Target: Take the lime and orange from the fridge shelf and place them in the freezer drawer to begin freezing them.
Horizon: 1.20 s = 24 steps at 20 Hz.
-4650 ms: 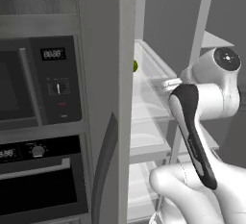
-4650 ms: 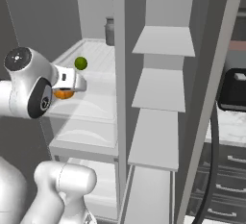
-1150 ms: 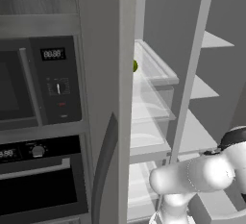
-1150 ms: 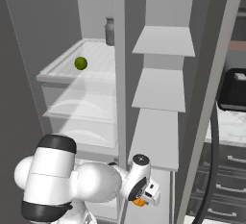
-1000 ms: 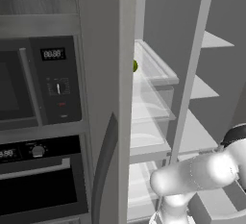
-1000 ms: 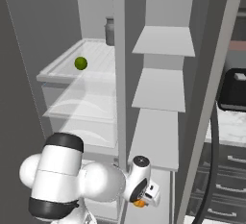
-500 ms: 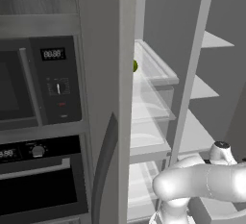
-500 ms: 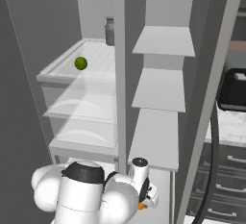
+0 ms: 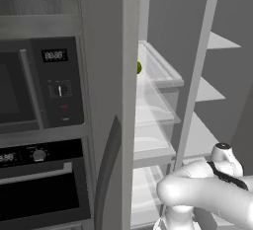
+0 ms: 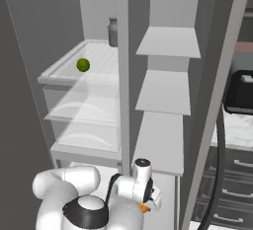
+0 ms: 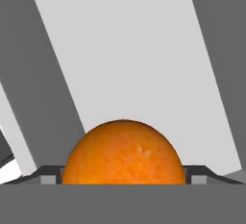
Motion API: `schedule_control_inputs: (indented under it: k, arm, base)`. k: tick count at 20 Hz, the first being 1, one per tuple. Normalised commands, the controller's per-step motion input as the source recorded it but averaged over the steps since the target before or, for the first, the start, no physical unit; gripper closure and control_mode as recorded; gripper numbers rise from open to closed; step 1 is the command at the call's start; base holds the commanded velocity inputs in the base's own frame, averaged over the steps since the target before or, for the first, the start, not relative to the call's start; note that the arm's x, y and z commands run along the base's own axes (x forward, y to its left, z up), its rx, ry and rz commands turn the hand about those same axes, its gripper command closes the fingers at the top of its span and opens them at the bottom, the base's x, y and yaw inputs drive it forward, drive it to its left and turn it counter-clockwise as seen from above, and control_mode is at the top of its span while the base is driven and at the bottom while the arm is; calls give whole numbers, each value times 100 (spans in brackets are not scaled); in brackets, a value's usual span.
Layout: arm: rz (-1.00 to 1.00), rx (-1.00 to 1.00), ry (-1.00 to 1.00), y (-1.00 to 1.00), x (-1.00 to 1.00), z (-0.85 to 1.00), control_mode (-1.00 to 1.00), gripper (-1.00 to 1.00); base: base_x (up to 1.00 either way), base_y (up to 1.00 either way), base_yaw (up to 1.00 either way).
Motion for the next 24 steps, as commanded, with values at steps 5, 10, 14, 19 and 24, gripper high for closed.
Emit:
schedule_control_inputs:
  k: [5, 10, 14, 19, 24]
  arm:
    - [0, 0, -4, 0, 0, 0, -100, -100]
    - [0, 0, -13, 0, -8, 11, -100, -100]
    - [0, 0, -22, 7, -45, 57, -100, -100]
    - [0, 0, -18, 11, -43, 47, -100, -100]
    - [0, 0, -23, 24, -58, 94, -100, -100]
  base:
    - [0, 0, 0]
    - [0, 0, 0]
    - [0, 0, 0]
    - [0, 0, 0]
    - [0, 0, 0]
